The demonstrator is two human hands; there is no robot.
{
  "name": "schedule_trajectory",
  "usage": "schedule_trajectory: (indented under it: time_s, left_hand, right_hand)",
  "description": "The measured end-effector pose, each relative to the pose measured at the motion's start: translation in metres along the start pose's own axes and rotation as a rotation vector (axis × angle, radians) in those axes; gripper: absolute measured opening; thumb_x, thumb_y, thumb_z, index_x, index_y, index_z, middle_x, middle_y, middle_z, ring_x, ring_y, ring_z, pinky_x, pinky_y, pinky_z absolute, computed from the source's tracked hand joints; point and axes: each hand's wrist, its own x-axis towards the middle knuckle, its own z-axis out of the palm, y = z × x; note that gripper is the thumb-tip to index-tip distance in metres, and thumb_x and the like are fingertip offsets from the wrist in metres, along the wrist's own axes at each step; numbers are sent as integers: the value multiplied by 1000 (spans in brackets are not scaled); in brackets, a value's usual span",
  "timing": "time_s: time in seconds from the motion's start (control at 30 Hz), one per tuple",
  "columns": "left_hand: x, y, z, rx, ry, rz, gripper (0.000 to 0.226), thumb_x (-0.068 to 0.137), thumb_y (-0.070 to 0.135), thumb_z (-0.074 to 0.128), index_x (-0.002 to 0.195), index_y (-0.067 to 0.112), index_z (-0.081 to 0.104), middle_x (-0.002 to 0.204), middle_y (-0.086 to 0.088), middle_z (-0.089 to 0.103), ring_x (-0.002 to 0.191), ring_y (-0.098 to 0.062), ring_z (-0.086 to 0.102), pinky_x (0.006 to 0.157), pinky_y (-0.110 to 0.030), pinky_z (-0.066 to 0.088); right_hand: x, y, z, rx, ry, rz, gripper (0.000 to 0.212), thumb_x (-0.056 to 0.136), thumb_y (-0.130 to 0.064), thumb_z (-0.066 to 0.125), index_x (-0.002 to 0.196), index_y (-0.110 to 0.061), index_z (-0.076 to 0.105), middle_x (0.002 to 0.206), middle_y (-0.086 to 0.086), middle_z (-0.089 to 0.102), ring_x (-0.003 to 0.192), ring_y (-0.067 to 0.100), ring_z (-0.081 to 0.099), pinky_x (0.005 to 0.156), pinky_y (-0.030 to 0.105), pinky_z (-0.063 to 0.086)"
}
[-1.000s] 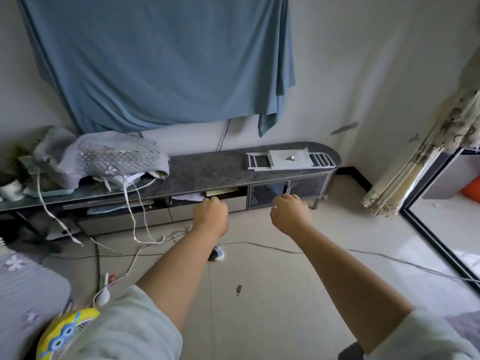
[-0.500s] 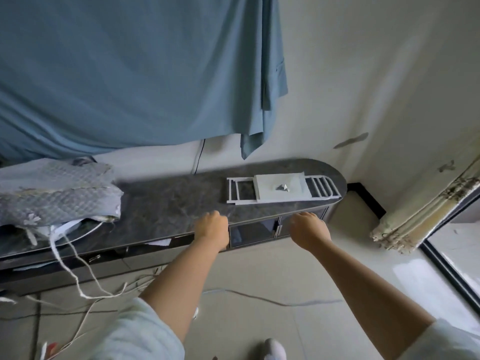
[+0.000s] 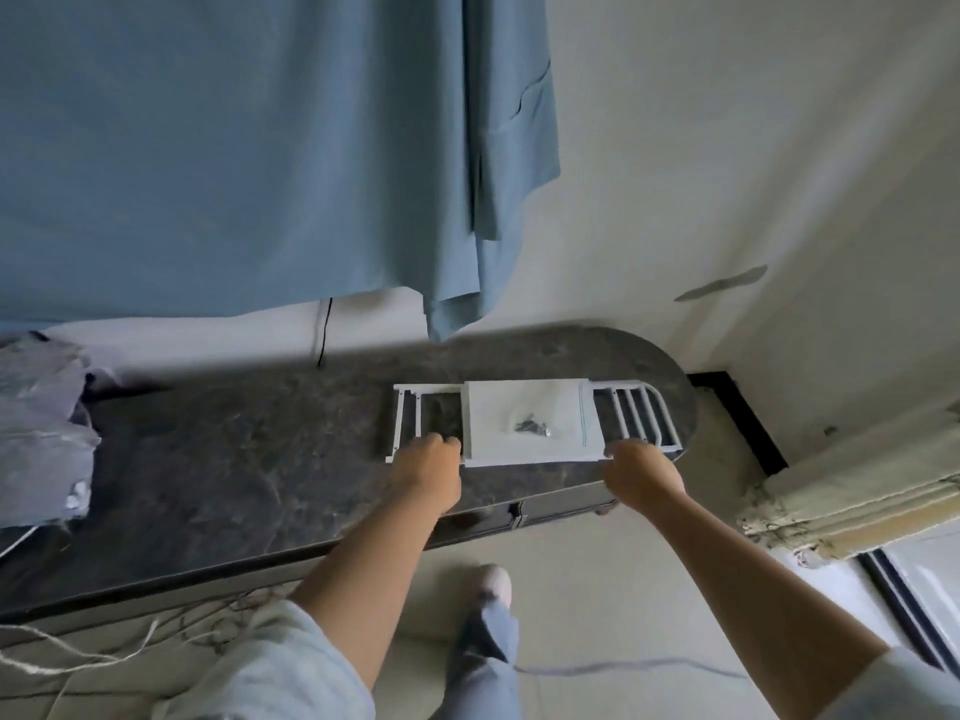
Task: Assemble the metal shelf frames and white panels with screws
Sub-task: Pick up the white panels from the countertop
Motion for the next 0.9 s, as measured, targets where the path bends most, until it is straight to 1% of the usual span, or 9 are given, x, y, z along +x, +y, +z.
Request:
schedule_trajectory:
  time_s: [0.27, 0.43, 0.57, 0.63, 0.7, 0.73, 0.8, 0.87, 0.9]
  left_hand:
    - [126, 32, 15, -64, -139, 17, 26, 92, 14, 45, 118, 11, 50, 116, -8, 54, 107, -25, 53, 84, -34, 45]
    - [165, 54, 47, -119, -271, -4, 24, 94, 15, 42, 117, 9, 49, 121, -8, 51, 113, -24, 47, 88, -33, 42]
    - [189, 71, 81, -146, -340, -80, 31, 95, 20, 42, 125, 11, 46, 129, -6, 48, 120, -21, 44, 99, -32, 40]
    - [200, 80, 98, -171, -359, -117, 34, 95, 21, 42, 128, 12, 42, 134, -5, 44, 124, -21, 40, 103, -32, 37]
    - [211, 86, 114, -202, -360, -148, 38, 96, 23, 40, 133, 12, 37, 139, -4, 38, 129, -20, 35, 106, -31, 33]
    - [215, 90, 122, -222, -359, -169, 41, 96, 24, 40, 135, 13, 34, 142, -4, 35, 132, -20, 32, 107, -31, 31]
    - [222, 95, 137, -272, -361, -220, 48, 97, 28, 39, 142, 14, 26, 148, -4, 29, 137, -19, 26, 109, -31, 28]
    - [224, 100, 150, -293, -357, -238, 57, 97, 32, 41, 146, 15, 18, 153, -4, 22, 140, -20, 21, 111, -30, 25]
    - [225, 102, 155, -313, -334, -222, 62, 95, 33, 47, 146, 14, 18, 153, -6, 21, 141, -22, 21, 112, -32, 25]
  right_hand:
    - [133, 15, 10, 58, -212, 76, 34, 91, -21, 47, 124, -16, 54, 125, 5, 58, 111, 23, 55, 87, 28, 46]
    - [193, 29, 34, 102, -342, 106, 46, 91, -26, 52, 133, -10, 42, 126, 11, 55, 110, 25, 56, 89, 30, 47]
    - [246, 35, 59, 167, -434, 212, 60, 90, -30, 56, 138, -8, 31, 134, 13, 48, 111, 26, 56, 85, 30, 47]
    - [266, 38, 75, 205, -449, 283, 66, 88, -32, 59, 139, -7, 27, 132, 15, 47, 113, 28, 54, 86, 33, 47]
    - [280, 40, 94, 294, -444, 357, 68, 87, -28, 61, 139, -6, 23, 129, 17, 48, 108, 30, 56, 80, 33, 47]
    - [284, 41, 105, 343, -415, 383, 64, 87, -23, 60, 138, -6, 25, 124, 18, 51, 104, 30, 57, 76, 32, 47]
    - [290, 44, 124, 455, -351, 437, 47, 89, -9, 54, 132, -5, 35, 110, 17, 59, 92, 29, 60, 70, 27, 47]
    - [293, 48, 136, 601, -397, 494, 32, 88, 2, 48, 120, -3, 48, 96, 16, 65, 77, 25, 61, 69, 33, 53]
    - [293, 49, 136, 686, -454, 529, 26, 89, 4, 48, 114, -2, 53, 88, 16, 66, 71, 23, 61, 68, 33, 55]
